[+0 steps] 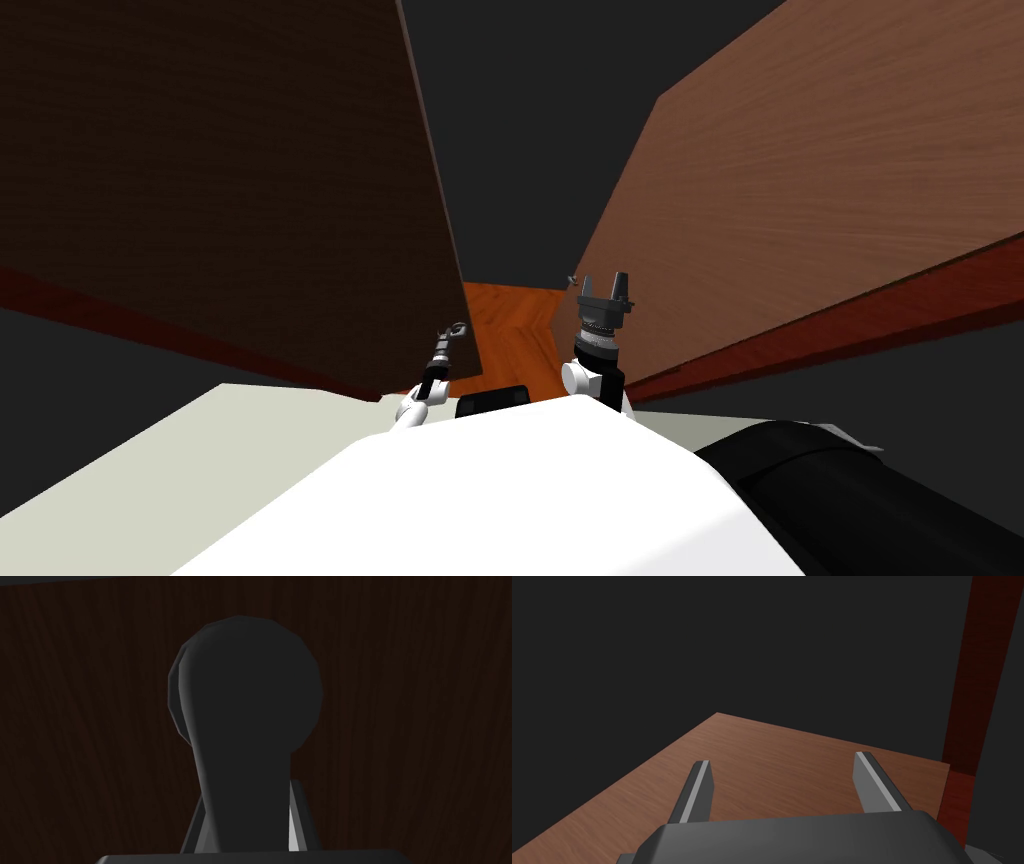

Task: Push the door open

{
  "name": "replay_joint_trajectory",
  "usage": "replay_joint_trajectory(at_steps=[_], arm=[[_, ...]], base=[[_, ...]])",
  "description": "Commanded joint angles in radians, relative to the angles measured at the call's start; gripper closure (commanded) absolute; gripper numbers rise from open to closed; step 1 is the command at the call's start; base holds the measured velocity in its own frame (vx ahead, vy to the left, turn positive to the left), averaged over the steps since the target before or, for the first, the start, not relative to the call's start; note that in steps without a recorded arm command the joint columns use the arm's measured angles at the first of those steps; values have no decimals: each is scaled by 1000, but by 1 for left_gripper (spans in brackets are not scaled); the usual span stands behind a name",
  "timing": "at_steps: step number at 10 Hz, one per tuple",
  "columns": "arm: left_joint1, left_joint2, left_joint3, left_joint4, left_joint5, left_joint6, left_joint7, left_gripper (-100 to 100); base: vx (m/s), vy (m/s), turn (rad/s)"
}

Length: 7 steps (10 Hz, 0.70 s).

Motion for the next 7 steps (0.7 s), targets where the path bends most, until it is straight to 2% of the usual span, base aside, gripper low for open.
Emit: replay_joint_trajectory(at_steps=[1, 2, 4, 5, 7], arm=[[-18, 18, 28, 25, 15, -21, -10, 100], [-18, 21, 41, 24, 23, -21, -15, 100], [-18, 21, 41, 24, 23, -21, -15, 100], [-18, 25, 69, 24, 40, -19, -24, 100], [-18, 26, 89, 24, 52, -18, -32, 100]], base=[[178, -100, 64], [180, -84, 55], [79, -33, 21], [123, -77, 93], [169, -111, 92]])
